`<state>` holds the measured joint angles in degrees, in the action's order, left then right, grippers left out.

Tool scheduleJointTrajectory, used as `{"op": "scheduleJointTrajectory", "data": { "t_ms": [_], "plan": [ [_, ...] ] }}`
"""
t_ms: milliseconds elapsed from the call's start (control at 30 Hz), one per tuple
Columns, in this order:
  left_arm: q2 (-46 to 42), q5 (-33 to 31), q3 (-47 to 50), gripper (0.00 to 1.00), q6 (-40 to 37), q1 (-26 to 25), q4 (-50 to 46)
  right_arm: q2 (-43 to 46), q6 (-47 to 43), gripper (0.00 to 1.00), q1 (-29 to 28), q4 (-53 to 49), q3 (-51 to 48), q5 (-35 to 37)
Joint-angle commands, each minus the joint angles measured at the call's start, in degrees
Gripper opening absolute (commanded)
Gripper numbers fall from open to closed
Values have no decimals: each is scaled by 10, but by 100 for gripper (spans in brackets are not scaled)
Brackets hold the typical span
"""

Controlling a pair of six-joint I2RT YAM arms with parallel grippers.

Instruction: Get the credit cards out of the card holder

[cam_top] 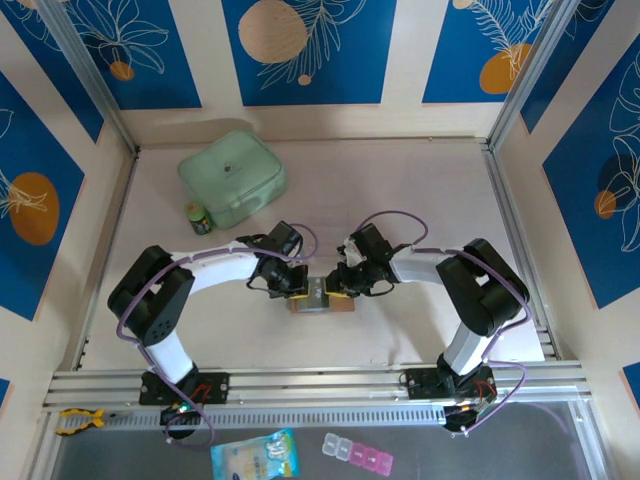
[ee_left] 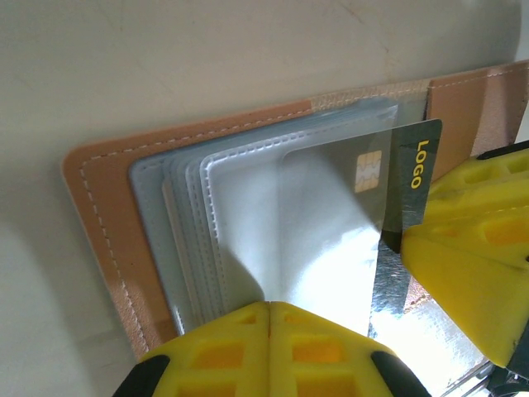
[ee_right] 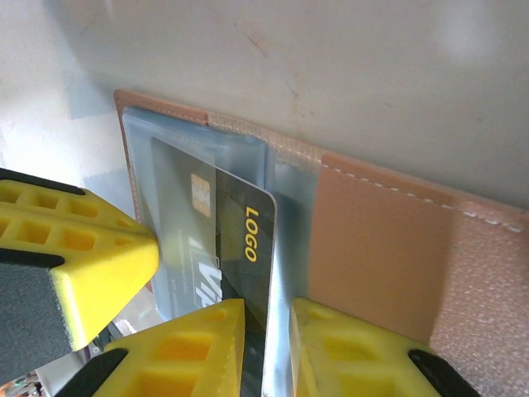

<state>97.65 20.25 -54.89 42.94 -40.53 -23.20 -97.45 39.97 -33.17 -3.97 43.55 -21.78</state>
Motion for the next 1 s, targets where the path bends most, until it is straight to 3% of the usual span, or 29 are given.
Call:
{"op": "scheduleJointTrajectory", "data": {
  "t_ms": [0,967],
  "plan": [
    [14,-11,1,0,-11,-5,-24,-9,10,21,3,19,-11,-29],
    [4,-24,7,0,-10,-5,-30,0,8,8,20,52,-32,-53]
  ]
}}
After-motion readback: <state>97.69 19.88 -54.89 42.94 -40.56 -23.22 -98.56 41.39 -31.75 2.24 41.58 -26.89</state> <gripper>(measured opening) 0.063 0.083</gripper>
